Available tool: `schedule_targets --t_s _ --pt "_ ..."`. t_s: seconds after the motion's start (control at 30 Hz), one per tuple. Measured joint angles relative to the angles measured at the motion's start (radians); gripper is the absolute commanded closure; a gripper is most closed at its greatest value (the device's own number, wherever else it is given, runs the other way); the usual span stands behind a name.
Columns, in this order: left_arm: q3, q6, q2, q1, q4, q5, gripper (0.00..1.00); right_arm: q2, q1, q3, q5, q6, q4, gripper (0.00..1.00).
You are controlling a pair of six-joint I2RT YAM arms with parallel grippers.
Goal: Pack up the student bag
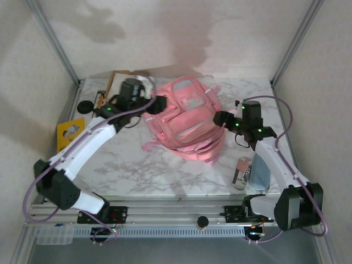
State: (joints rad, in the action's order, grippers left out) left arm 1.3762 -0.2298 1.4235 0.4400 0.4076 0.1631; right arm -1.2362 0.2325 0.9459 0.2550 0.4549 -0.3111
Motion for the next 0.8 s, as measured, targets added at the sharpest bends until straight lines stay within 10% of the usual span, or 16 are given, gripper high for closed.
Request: schedule_targets --t_s 0.3,0.8 --pt "-0.186 -0.118 0.085 -0.375 0.163 -0.406 0.21 -0.211 0.309 0.073 0.076 0.002 0.046 0.08" --pt "-0.200 -0.097 0.445 -0.549 0.170 -0.580 0.25 -0.492 0.481 0.264 0.139 0.055 0.144 0.05"
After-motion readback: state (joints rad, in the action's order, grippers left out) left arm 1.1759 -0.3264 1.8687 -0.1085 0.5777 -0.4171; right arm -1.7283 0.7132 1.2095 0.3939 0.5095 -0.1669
